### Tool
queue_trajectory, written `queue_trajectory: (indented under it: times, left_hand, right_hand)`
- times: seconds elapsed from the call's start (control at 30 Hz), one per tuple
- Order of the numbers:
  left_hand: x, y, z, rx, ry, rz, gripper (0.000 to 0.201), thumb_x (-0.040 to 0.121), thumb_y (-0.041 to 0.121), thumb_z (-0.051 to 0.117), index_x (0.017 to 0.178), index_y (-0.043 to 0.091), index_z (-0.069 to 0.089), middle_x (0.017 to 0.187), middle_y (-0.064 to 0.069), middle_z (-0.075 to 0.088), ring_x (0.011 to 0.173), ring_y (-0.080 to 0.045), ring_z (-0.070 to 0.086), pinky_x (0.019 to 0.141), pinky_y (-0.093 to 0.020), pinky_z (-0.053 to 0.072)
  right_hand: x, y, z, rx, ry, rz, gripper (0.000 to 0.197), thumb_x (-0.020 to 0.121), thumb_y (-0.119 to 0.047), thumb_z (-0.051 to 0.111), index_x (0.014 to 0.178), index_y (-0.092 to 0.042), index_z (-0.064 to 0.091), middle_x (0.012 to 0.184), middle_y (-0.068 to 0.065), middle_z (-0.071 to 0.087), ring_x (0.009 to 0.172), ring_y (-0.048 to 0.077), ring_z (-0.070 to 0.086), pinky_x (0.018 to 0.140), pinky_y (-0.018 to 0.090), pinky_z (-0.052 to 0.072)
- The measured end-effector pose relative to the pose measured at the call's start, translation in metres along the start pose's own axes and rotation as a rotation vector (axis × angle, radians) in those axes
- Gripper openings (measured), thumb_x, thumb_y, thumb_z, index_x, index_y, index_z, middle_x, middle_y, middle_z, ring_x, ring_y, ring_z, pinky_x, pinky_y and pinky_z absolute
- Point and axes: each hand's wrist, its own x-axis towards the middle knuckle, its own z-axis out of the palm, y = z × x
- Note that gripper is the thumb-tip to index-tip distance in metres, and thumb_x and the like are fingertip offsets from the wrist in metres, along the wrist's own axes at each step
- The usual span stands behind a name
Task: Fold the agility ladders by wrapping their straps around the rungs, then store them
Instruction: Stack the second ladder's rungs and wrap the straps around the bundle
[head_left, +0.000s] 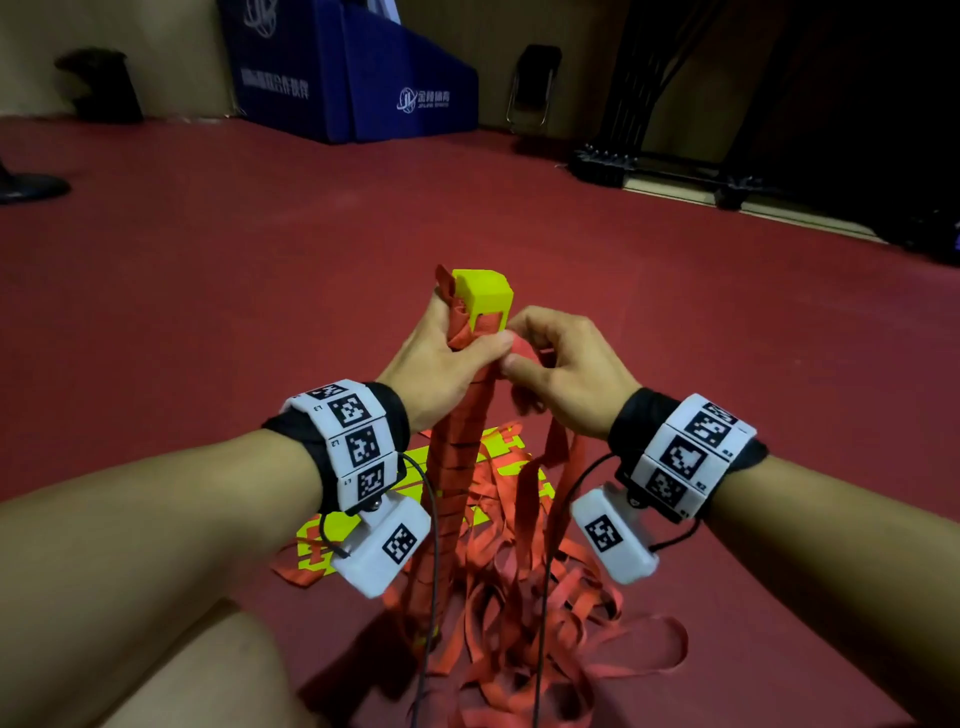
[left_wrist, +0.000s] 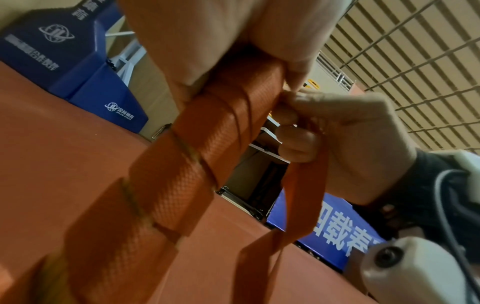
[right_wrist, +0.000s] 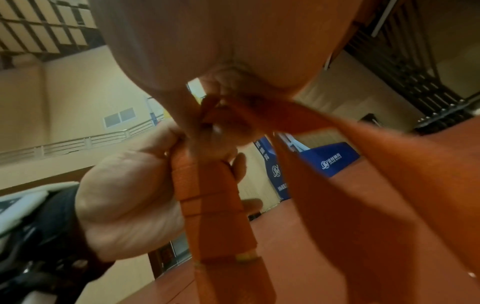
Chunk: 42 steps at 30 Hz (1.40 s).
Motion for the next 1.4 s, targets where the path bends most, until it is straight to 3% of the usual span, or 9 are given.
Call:
queue_trajectory:
  times: [0.27,0.33,0.43,0.53,0.63,0.73,0.83,1.1,1.4]
  left_hand:
    - [0.0,0.005,0.012,-0.308,-0.123,-0.104,0.09,0.065,0.074,0.07,0.131,0.02,0.041,0.108,-0.003,0.059,0.098,-0.014,0.061,0.094,-0.036,0.052]
    - [0.0,0.007,0.013,-0.368,-0.151,-0.162,0.1,0.072,0.079,0.067,0.138,0.007,0.046,0.114,-0.01,0.058,0.101,-0.015,0.059,0.089,-0.028,0.054]
    - [-0.001,0.007,0.008,-0.334,-0.147,-0.177,0.06,0.098,0.06,0.042,0.133,0.015,0.058,0.114,-0.005,0.064,0.089,-0.007,0.062,0.073,-0.024,0.051]
    - [0.001,0.005,0.001,-0.322,-0.119,-0.178,0.05,0.09,0.043,0.056,0.134,0.018,0.062,0.118,-0.003,0.069,0.092,-0.009,0.063,0.075,-0.028,0.047]
    - [0.002,0.003,-0.002,-0.289,-0.141,-0.179,0.06,0.072,0.014,0.067,0.131,0.004,0.06,0.101,0.0,0.073,0.08,-0.003,0.064,0.068,-0.019,0.044]
    - [-0.002,0.004,-0.002,-0.244,-0.221,-0.169,0.033,0.092,-0.01,0.054,0.122,0.002,0.06,0.077,0.01,0.071,0.065,0.005,0.062,0.064,-0.008,0.046]
    - [-0.003,0.003,-0.004,-0.184,-0.242,-0.158,0.03,0.095,-0.009,0.053,0.115,0.011,0.063,0.098,-0.004,0.069,0.087,-0.007,0.065,0.079,-0.015,0.053]
    - [-0.007,0.004,0.002,-0.189,-0.167,-0.174,0.03,0.097,0.001,0.059,0.123,0.015,0.059,0.101,0.004,0.066,0.076,-0.001,0.068,0.057,-0.021,0.054]
    - [-0.007,0.008,0.004,-0.137,-0.063,-0.178,0.032,0.095,0.003,0.063,0.127,0.005,0.058,0.105,-0.007,0.064,0.068,-0.001,0.065,0.05,-0.017,0.049]
  right_hand:
    - [-0.003,-0.003,0.007,-0.258,0.082,0.023,0.047,0.073,-0.064,0.069,0.086,-0.02,0.057,0.068,-0.004,0.056,0.06,0.014,0.048,0.061,0.036,0.04]
    - [0.0,-0.002,0.007,-0.256,0.091,0.036,0.046,0.078,-0.061,0.07,0.085,-0.017,0.059,0.067,-0.001,0.056,0.06,0.016,0.047,0.061,0.038,0.038]
    - [0.004,0.002,0.002,-0.245,0.079,0.018,0.037,0.087,-0.051,0.069,0.091,-0.014,0.064,0.067,0.002,0.057,0.061,0.019,0.048,0.061,0.038,0.04]
    - [0.006,0.007,-0.004,-0.127,0.101,0.04,0.033,0.085,-0.05,0.068,0.095,-0.019,0.068,0.078,0.004,0.067,0.07,0.026,0.06,0.069,0.045,0.052]
    - [0.007,0.009,-0.013,0.028,0.118,0.002,0.016,0.087,-0.036,0.071,0.096,-0.023,0.07,0.082,-0.011,0.069,0.073,0.006,0.061,0.072,0.037,0.054]
    - [0.006,0.011,-0.02,0.107,0.126,-0.024,0.012,0.089,-0.025,0.073,0.097,-0.016,0.071,0.081,-0.014,0.068,0.073,-0.004,0.059,0.071,0.023,0.047]
    - [0.004,0.013,-0.021,0.149,0.118,-0.008,0.024,0.086,-0.031,0.076,0.096,-0.01,0.072,0.078,-0.006,0.066,0.065,0.004,0.053,0.064,0.027,0.044]
    - [0.004,0.009,-0.026,0.082,0.113,0.079,0.034,0.086,-0.035,0.075,0.065,-0.021,0.051,0.06,0.001,0.065,0.049,0.011,0.053,0.045,0.028,0.044]
    - [0.003,0.015,-0.036,0.263,-0.066,0.116,0.021,0.093,-0.012,0.064,0.082,0.004,0.071,0.067,-0.002,0.07,0.062,0.005,0.061,0.064,0.021,0.049]
